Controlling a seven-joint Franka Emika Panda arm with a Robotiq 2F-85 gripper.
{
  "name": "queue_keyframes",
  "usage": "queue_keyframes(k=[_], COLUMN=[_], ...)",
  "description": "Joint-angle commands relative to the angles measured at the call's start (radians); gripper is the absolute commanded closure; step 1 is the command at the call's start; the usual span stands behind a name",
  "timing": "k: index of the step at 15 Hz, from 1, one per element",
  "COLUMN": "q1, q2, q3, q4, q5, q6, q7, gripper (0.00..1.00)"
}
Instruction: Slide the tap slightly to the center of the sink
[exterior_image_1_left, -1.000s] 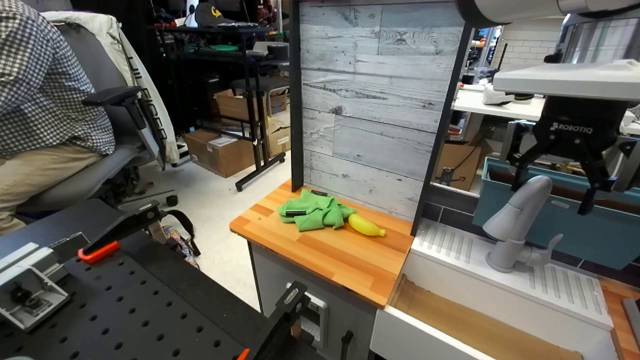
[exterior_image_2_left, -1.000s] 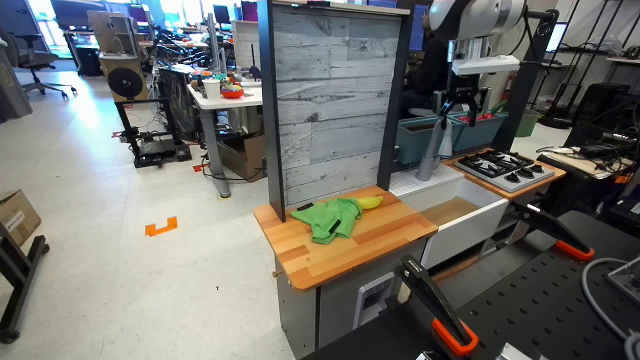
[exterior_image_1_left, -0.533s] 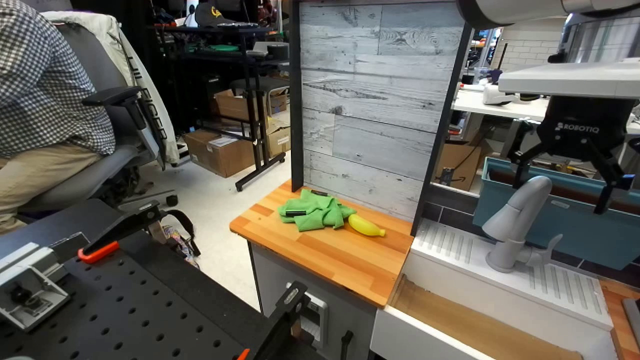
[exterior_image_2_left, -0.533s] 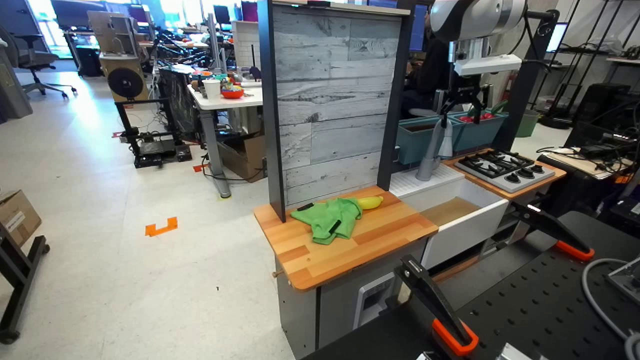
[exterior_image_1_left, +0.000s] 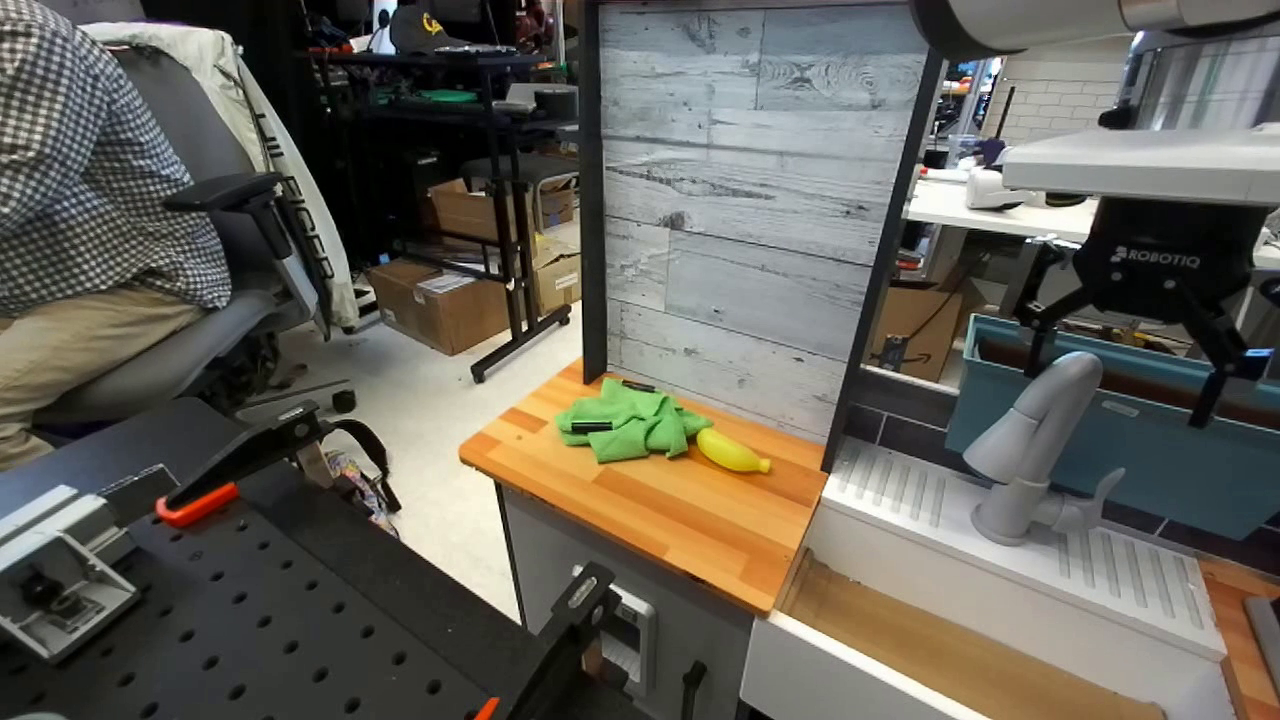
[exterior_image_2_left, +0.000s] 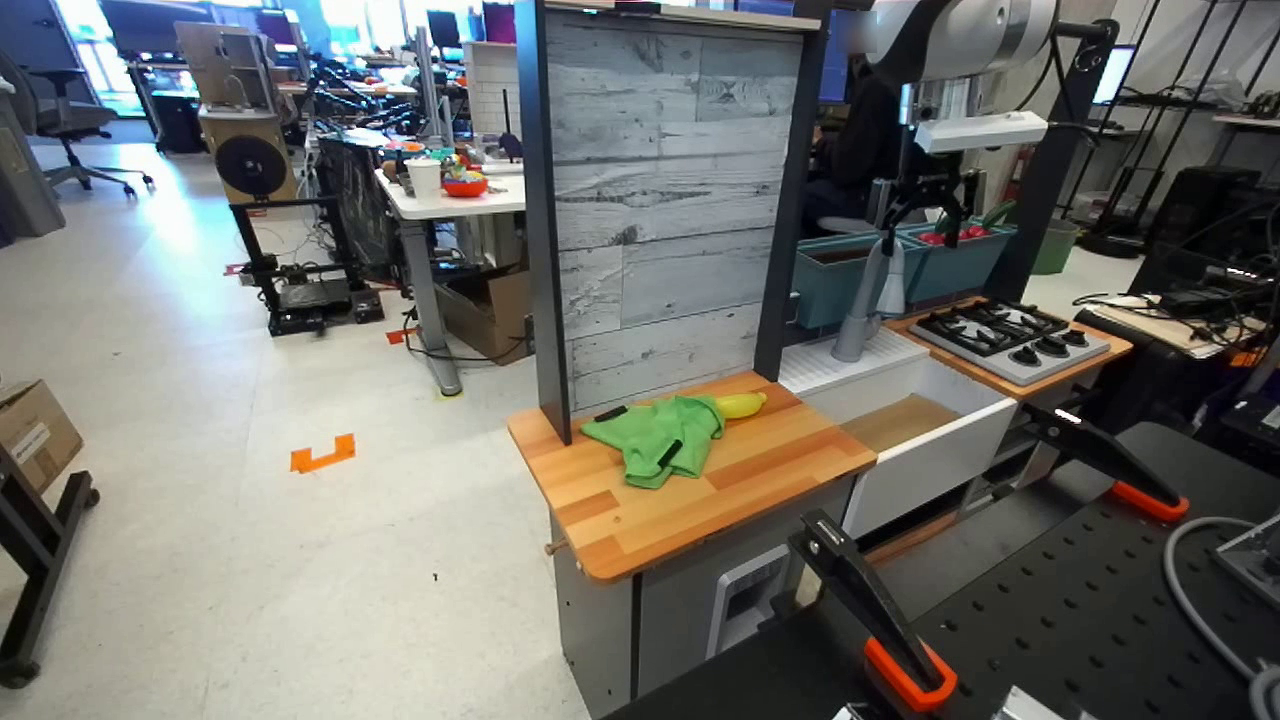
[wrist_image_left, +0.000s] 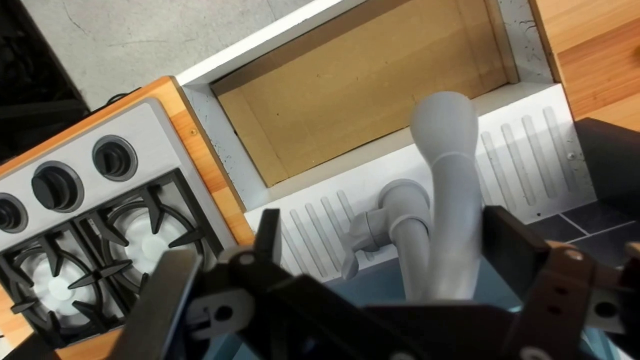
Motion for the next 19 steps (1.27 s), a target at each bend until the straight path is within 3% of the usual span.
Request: queue_keyframes(k=[1, 7, 13, 15, 16, 19], q1=[-0.021, -0.034, -0.071, -0.055, -0.053, -0.051], q2=[-0.108, -0.270, -0.462, -0.475, -0.423, -0.449], q3=[0.028, 0.054, 0.115, 0.104, 0.094, 0.096], q4=[-0.150, -0.354, -0.550, -0.549, -0.486, -0.518], q5=[0.031, 0.107, 0.143, 0.126, 0.122, 0.124], q6=[0.082, 0.201, 0.240, 0.184, 0.191, 0.189], q7=[-0.059, -0.111, -0.177, -0.167, -0.140, -0.143], gripper=[0.00, 0.00, 0.00, 0.00, 0.00, 0.00])
